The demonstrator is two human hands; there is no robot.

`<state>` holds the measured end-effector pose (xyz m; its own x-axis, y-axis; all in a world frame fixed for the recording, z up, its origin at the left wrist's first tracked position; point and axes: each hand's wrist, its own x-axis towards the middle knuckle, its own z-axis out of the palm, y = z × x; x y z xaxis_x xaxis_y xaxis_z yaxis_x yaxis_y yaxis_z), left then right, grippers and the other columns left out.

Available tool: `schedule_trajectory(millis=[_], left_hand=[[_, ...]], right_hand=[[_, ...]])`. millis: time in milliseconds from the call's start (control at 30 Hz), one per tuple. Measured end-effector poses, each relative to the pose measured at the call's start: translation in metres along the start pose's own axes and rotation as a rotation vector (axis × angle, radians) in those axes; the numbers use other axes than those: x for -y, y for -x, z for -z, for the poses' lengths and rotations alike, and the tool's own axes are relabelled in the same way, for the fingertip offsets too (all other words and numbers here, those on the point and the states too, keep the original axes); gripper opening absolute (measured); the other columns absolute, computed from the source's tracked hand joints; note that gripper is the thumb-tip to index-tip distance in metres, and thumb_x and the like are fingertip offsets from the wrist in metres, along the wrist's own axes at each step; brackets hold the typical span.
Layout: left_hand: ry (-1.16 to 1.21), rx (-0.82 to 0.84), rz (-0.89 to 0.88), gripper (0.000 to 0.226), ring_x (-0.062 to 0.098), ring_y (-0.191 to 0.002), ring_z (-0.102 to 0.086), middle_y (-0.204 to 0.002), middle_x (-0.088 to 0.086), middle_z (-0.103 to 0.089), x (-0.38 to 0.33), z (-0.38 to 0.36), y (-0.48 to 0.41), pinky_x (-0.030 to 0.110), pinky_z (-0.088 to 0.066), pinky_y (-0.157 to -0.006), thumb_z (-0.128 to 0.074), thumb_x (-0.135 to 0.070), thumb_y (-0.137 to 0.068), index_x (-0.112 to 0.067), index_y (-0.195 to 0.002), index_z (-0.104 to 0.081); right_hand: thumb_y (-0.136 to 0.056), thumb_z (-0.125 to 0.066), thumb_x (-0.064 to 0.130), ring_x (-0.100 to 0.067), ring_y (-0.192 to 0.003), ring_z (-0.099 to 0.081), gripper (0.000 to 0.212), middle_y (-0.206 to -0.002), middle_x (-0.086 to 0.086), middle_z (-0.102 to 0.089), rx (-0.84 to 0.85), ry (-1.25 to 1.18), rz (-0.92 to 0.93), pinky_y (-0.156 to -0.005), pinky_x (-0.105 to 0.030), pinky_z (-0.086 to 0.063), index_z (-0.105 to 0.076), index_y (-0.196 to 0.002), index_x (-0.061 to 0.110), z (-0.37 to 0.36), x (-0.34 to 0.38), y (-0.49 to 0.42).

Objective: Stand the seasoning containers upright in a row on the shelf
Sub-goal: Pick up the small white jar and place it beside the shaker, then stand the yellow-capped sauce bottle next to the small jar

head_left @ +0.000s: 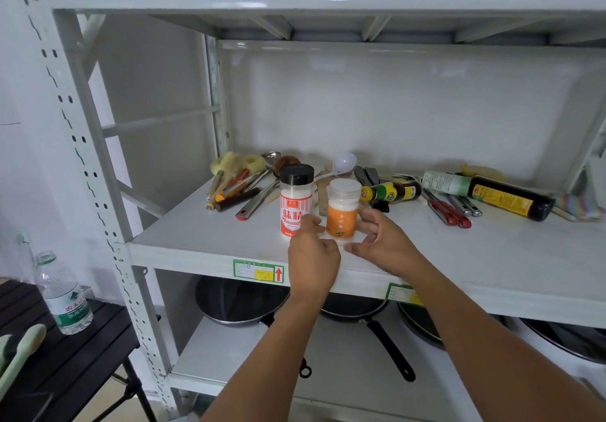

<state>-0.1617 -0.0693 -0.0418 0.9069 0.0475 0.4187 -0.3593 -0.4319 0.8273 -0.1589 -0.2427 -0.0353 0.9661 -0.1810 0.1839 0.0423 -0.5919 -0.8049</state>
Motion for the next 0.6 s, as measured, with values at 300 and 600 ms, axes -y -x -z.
schedule_trajectory(millis=[300, 600], left_hand=[[0.012, 0.018, -0.108, 0.012, 0.006, -0.069, -0.059, -0.074, -0.007, -0.061, 0.003, -0.001, 0.001, 0.029, -0.055, -0.063, -0.062, -0.007, -0.091, -0.018, -0.087, -0.062], [0.050, 0.386, -0.265, 0.014, 0.013, -0.064, -0.060, -0.071, 0.002, -0.065, -0.025, -0.029, 0.003, 0.038, -0.053, -0.062, -0.056, -0.007, -0.090, -0.013, -0.081, -0.065]], right_hand=[[-0.088, -0.068, 0.011, -0.011, -0.095, -0.069, 0.035, -0.102, 0.009, -0.072, -0.311, -0.125, -0.046, -0.074, -0.023, -0.049, -0.062, -0.118, 0.029, 0.005, -0.001, 0.009], [-0.086, -0.061, -0.005, -0.014, -0.087, -0.062, 0.041, -0.106, 0.000, -0.066, -0.150, -0.062, -0.066, -0.069, -0.016, -0.048, -0.065, -0.123, 0.014, 0.035, -0.003, -0.012]])
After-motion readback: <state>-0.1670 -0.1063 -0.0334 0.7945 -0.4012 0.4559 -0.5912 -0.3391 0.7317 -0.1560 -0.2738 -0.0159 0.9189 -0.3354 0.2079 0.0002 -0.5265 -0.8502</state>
